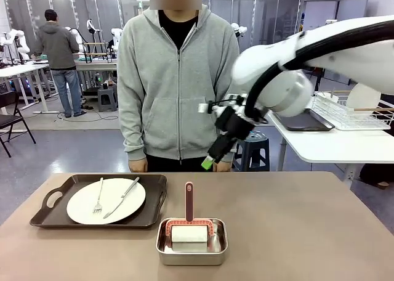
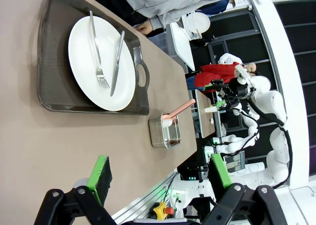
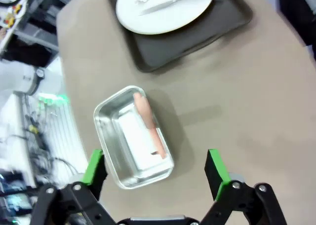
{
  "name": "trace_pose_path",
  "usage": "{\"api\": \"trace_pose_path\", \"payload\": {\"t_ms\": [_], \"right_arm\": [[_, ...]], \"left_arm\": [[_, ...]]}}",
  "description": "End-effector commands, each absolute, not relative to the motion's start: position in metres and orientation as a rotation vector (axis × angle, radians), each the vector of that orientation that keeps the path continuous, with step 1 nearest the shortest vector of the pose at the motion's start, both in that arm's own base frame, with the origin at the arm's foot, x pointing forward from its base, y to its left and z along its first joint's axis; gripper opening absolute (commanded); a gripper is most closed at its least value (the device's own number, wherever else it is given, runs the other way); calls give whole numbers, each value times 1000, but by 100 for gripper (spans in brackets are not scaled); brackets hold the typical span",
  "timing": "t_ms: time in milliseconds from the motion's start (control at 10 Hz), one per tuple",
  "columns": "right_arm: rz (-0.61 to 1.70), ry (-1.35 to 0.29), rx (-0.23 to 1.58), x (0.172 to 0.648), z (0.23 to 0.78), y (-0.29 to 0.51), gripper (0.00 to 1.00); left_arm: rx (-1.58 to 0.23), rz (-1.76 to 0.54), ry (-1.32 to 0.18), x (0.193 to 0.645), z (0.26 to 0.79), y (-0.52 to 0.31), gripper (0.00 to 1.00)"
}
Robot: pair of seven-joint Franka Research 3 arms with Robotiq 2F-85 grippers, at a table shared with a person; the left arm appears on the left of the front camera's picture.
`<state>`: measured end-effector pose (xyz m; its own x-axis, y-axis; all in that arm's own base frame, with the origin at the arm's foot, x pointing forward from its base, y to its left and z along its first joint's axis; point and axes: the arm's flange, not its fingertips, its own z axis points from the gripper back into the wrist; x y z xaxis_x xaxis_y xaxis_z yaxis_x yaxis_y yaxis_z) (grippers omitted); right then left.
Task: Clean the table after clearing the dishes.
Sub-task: When the right (or left) Handle tray is removed, use the right hand (or left hand) to clean the right (or left) side of the table with the Lint Roller.
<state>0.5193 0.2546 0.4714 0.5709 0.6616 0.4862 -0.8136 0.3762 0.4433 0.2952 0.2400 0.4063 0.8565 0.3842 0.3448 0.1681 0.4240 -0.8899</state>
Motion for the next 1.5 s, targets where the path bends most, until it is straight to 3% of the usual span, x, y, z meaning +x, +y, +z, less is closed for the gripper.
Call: {"api": "trace_pose_path", "payload": {"t_ms": [0, 500, 900, 1400], "right_arm": [[655, -307, 1133, 492, 447, 165, 100], [296, -233, 1503, 443, 409, -39, 100], [134, -257, 1505, 396, 394, -179, 100], [13, -346, 1483, 364, 397, -256, 100]], "left_arm": [[-1146, 136, -558, 293, 409, 241, 100], [-1146, 136, -558, 293, 409, 241, 100], [-1146, 136, -558, 293, 409, 241, 100], [-1146, 136, -558, 293, 409, 241, 100]]}}
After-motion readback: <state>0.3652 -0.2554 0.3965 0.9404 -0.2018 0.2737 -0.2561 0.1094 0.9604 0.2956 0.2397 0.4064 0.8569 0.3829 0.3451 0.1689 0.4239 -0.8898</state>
